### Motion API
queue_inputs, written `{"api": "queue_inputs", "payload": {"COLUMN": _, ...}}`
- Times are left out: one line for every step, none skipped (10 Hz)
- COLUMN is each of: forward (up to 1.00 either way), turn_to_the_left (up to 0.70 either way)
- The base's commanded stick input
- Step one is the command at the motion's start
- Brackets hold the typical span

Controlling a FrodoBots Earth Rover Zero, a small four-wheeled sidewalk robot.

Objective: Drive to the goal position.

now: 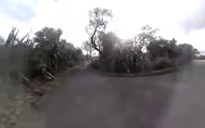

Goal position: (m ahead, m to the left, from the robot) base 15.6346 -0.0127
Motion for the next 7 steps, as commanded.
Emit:
{"api": "queue_inputs", "payload": {"forward": 0.70, "turn_to_the_left": 0.11}}
{"api": "queue_inputs", "payload": {"forward": 0.70, "turn_to_the_left": 0.00}}
{"api": "queue_inputs", "payload": {"forward": 0.70, "turn_to_the_left": 0.03}}
{"api": "queue_inputs", "payload": {"forward": 0.70, "turn_to_the_left": 0.13}}
{"api": "queue_inputs", "payload": {"forward": 0.70, "turn_to_the_left": 0.15}}
{"api": "queue_inputs", "payload": {"forward": 0.70, "turn_to_the_left": 0.00}}
{"api": "queue_inputs", "payload": {"forward": 0.70, "turn_to_the_left": 0.00}}
